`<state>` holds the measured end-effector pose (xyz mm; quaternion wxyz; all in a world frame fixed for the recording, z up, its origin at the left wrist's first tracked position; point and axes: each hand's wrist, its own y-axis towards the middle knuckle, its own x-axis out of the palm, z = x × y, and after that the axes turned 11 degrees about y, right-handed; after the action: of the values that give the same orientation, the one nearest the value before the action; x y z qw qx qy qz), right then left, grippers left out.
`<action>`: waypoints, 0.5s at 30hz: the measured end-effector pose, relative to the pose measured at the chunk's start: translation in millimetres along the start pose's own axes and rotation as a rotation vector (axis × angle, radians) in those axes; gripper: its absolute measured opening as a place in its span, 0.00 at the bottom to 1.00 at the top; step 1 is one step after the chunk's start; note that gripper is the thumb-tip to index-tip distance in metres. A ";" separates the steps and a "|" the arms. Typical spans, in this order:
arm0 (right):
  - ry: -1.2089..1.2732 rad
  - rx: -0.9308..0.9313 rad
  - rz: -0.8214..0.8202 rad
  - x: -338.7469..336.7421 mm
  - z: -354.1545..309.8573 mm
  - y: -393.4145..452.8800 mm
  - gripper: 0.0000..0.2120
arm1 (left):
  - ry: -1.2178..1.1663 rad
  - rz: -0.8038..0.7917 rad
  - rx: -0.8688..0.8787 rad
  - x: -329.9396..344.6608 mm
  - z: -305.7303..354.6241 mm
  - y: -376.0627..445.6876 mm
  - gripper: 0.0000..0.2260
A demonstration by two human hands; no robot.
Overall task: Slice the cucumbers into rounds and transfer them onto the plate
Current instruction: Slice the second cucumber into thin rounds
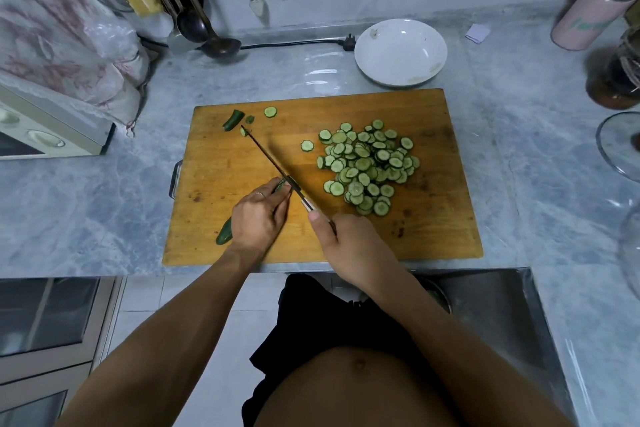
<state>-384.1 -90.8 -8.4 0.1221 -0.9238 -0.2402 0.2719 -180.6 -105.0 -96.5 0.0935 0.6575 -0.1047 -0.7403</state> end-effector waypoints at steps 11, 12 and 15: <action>0.028 0.073 -0.027 7.6 1.0 19.3 0.27 | 0.022 -0.001 0.035 0.8 3.0 1.1 0.15; 0.016 0.084 -0.028 11.3 0.5 22.3 0.27 | 0.019 -0.004 0.031 1.9 2.9 0.4 0.16; -0.014 0.094 -0.016 19.7 -0.2 25.7 0.27 | 0.001 -0.019 0.015 2.4 1.4 -1.3 0.17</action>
<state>-359.8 -102.8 -26.1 0.1658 -0.9132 -0.2353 0.2884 -182.4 -104.4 -99.0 0.0817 0.6596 -0.1040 -0.7399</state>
